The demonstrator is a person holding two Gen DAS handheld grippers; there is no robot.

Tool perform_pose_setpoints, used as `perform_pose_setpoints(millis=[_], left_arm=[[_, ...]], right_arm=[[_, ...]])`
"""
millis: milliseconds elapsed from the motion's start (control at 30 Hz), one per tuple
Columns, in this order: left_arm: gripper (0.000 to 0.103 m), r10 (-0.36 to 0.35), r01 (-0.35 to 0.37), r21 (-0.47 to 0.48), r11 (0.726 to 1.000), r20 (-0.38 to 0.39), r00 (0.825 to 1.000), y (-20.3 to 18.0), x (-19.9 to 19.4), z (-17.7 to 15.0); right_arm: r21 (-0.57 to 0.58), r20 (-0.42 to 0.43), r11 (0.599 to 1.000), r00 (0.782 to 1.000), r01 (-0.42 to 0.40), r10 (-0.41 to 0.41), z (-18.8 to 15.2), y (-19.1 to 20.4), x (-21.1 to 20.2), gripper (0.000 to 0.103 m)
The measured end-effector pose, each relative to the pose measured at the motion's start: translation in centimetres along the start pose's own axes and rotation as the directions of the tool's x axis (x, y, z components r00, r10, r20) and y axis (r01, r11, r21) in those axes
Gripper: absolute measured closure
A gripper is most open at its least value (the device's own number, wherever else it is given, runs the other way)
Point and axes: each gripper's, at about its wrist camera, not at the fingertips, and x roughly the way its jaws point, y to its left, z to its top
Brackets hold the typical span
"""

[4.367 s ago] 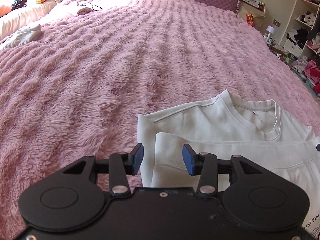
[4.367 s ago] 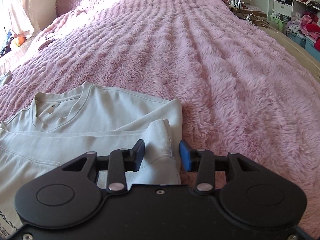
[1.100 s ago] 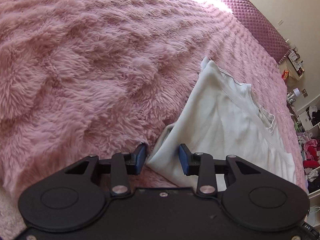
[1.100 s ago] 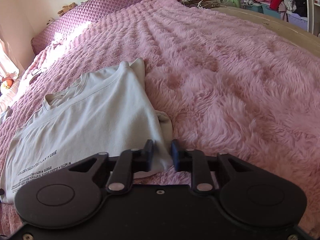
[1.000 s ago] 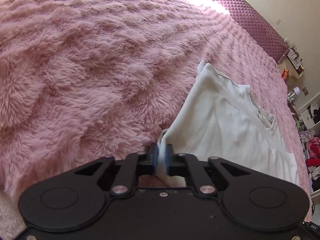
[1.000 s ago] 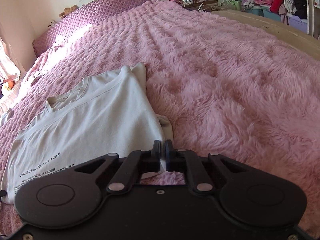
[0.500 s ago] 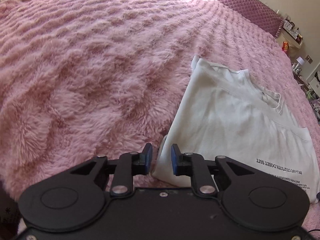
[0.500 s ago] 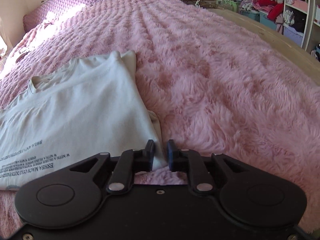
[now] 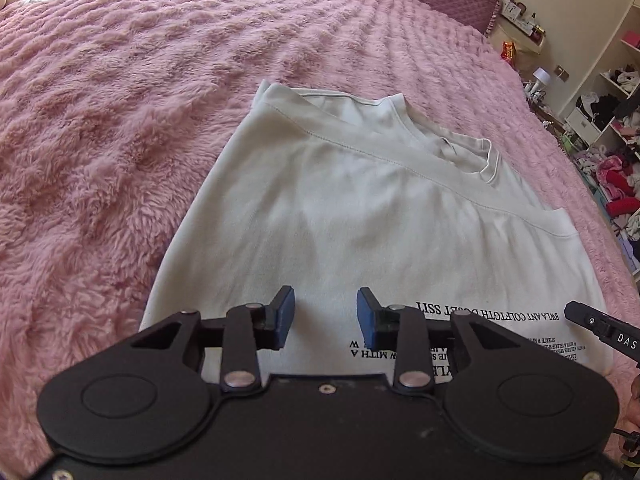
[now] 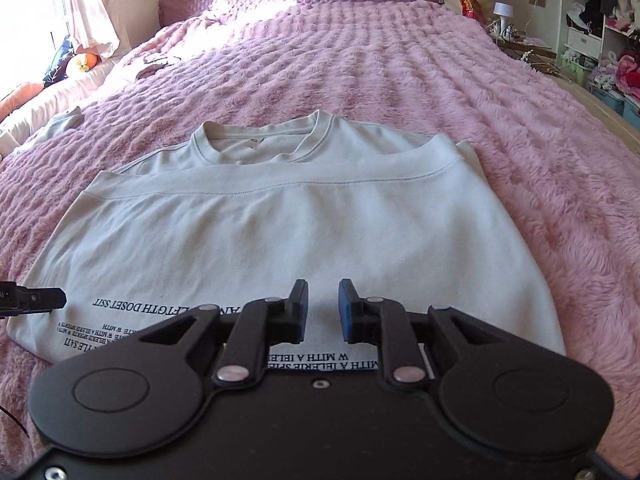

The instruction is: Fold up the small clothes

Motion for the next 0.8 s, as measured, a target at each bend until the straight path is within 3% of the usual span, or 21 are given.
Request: perform_pose_setpoints(millis=[133, 300, 467, 567, 633, 733, 800], left_arm=[[0.062, 0.003, -0.003, 0.031, 1.000, -0.001, 1.000, -0.3, 0.5, -0.2], [0.062, 0.010, -0.010, 0.047, 0.999, 0.001, 1.000, 0.2, 0.3, -0.2], [0.060, 0.080, -0.080, 0.025, 0.996, 0.012, 0.997, 1.9, -1.0, -0.1], [0.059, 0.114, -0.114, -0.017, 0.993, -0.009, 0.993, 4.2, -1.3, -0.2], [0.059, 0.078, -0.078, -0.048, 0.996, -0.013, 0.997, 5.5, -1.2, -0.6], [0.059, 0.067, -0.067, -0.034, 0.997, -0.003, 0.998, 5.8, -0.7, -1.3], [0.059, 0.081, -0.081, -0.022, 0.996, -0.003, 0.997, 5.5, -0.3, -1.4]], right_arm=[[0.013, -0.021, 1.000, 1.000, -0.004, 0.005, -0.3, 0.0, 0.4, 0.088], [0.028, -0.038, 0.999, 0.999, 0.017, -0.016, -0.8, -0.9, 0.5, 0.088], [0.040, -0.027, 0.993, 0.994, 0.112, -0.111, -1.2, -3.5, -0.7, 0.088], [0.094, -0.043, 0.981, 0.985, 0.170, -0.166, -1.8, -6.7, -1.1, 0.088], [0.151, -0.058, 0.970, 0.981, 0.190, -0.183, -2.5, -9.0, -1.1, 0.088], [0.253, -0.054, 0.957, 0.990, 0.141, -0.132, -3.7, -11.0, -0.8, 0.088], [0.250, -0.052, 0.957, 0.989, 0.148, -0.139, -3.8, -10.8, -0.8, 0.088]])
